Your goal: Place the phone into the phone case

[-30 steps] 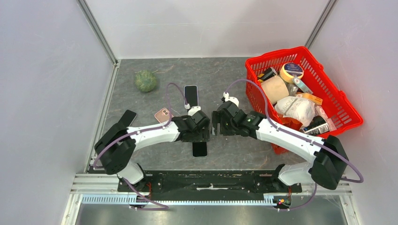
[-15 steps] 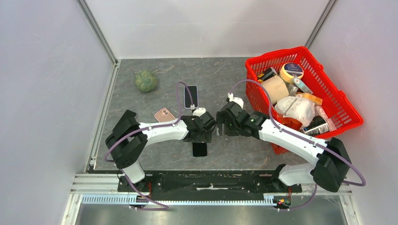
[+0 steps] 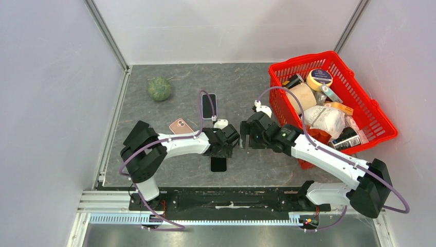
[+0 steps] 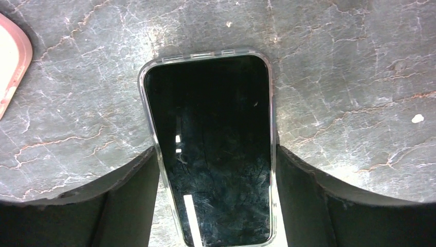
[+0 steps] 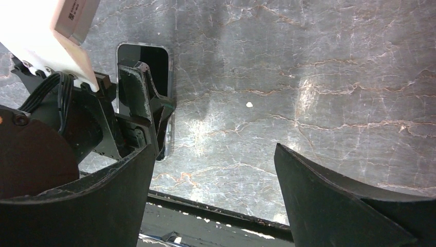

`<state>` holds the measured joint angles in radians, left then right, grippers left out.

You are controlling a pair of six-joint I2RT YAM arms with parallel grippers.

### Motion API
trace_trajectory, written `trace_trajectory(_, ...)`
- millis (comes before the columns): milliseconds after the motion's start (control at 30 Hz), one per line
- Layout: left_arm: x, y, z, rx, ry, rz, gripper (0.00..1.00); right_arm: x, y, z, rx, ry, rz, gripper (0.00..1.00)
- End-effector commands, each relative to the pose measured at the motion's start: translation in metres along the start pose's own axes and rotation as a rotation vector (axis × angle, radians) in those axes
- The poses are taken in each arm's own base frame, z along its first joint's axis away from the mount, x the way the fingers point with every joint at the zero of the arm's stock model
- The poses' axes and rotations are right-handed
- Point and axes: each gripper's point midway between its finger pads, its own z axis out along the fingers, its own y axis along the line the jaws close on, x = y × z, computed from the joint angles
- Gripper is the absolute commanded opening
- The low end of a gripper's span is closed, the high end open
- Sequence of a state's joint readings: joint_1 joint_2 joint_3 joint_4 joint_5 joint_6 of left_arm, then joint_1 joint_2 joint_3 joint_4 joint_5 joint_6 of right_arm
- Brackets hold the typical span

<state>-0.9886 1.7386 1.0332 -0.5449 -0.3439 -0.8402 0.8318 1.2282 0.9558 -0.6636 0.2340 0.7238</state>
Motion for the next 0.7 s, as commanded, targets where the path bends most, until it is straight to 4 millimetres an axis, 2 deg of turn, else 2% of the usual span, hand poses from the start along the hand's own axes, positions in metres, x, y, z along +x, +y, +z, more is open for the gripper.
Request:
trace_trajectory(0,0.002,0.002,0.013,-0.030,-0.009,0.003,0.67,-0.017,0.000,-0.012,-0.018,-0.072,0.024,0.93)
trace_trajectory(100,-0.019,-0.006,0.009,-0.005,-0.054,-0.016,0.49,-0.023,0.001,-0.020,-0.029,-0.092,0.030,0.93)
trace_trajectory(167,-0.039,-0.015,0.005,0.023,-0.097,-0.027,0.44,-0.025,0.001,-0.024,-0.033,-0.101,0.031,0.93)
trace_trajectory(400,-0.115,-0.044,0.003,0.088,-0.208,-0.034,0.41,-0.029,-0.003,-0.033,-0.027,-0.120,0.034,0.93)
trace_trajectory(667,-0.207,-0.043,0.036,0.074,-0.289,-0.041,0.39,-0.028,-0.005,-0.036,-0.022,-0.115,0.035,0.93)
